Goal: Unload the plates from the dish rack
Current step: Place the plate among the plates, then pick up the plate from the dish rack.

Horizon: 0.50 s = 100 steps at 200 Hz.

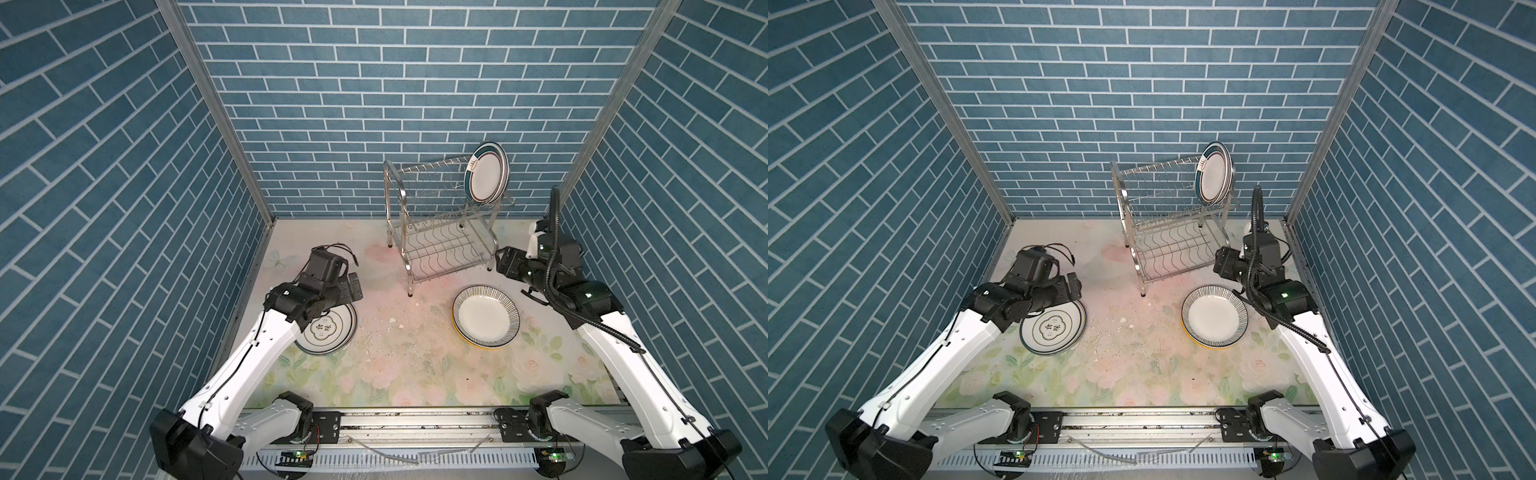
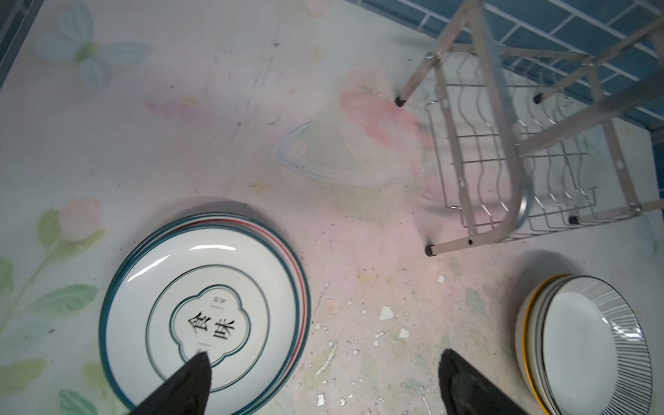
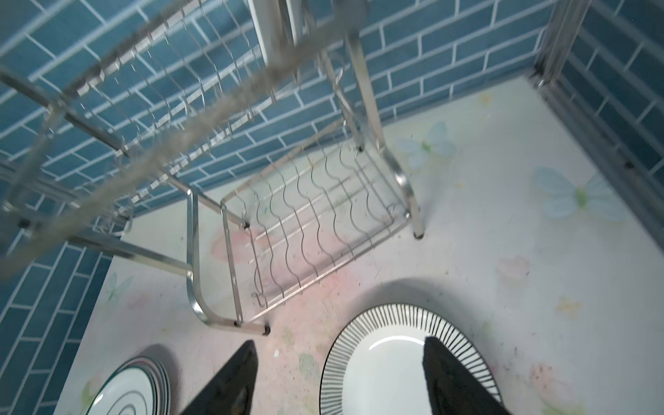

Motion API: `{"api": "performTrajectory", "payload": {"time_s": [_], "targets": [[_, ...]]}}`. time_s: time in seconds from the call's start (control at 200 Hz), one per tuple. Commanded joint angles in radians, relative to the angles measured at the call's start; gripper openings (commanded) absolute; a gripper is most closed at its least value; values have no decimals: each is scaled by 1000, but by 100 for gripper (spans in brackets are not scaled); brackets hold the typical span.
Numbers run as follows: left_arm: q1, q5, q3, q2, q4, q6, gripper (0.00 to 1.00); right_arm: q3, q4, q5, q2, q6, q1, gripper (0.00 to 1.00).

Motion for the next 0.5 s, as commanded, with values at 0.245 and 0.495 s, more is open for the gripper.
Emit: {"api": "performTrajectory", "payload": {"time_s": [0.245, 0.495], "targets": [[-277, -226, 297, 203, -92, 73, 99, 417, -83, 70, 187, -128, -11, 99], [-330, -219, 350, 236, -81, 81, 99, 668, -114, 7, 399, -120, -19, 99]]}}
